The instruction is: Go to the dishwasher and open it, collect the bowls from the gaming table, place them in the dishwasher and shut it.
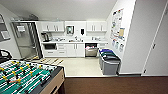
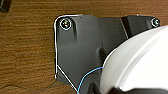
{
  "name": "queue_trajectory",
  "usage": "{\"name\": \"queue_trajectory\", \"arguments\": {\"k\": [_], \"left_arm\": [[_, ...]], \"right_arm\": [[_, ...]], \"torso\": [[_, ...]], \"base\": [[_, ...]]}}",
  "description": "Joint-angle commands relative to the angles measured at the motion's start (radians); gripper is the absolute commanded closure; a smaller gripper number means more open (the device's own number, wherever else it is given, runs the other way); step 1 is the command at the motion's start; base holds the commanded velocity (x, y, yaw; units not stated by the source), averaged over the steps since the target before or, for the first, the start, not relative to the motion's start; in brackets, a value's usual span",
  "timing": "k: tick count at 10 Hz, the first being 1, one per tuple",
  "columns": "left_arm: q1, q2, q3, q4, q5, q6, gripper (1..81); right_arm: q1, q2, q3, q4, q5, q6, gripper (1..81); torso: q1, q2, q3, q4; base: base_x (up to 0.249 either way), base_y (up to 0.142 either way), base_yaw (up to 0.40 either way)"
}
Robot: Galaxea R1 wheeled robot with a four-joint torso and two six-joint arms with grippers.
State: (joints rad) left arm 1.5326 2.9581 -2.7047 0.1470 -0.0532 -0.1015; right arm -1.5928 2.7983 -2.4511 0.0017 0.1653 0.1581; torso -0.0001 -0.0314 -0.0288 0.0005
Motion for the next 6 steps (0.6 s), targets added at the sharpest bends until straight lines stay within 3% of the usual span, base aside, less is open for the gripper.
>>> {"name": "queue_trajectory", "arguments": {"k": [1, 6], "left_arm": [[-0.048, -0.010, 0.000, 0.009, 0.047, 0.005, 81.1], [-0.048, -0.008, 0.000, 0.009, 0.049, 0.005, 81.1]], "right_arm": [[0.044, -0.018, 0.005, -0.012, -0.041, 0.000, 81.1], [0.044, -0.018, 0.005, -0.012, -0.041, 0.000, 81.1]], "torso": [[0.000, 0.000, 0.000, 0.000], [0.000, 0.000, 0.000, 0.000]], "base": [[0.169, 0.000, 0.000], [0.168, 0.000, 0.000]]}}
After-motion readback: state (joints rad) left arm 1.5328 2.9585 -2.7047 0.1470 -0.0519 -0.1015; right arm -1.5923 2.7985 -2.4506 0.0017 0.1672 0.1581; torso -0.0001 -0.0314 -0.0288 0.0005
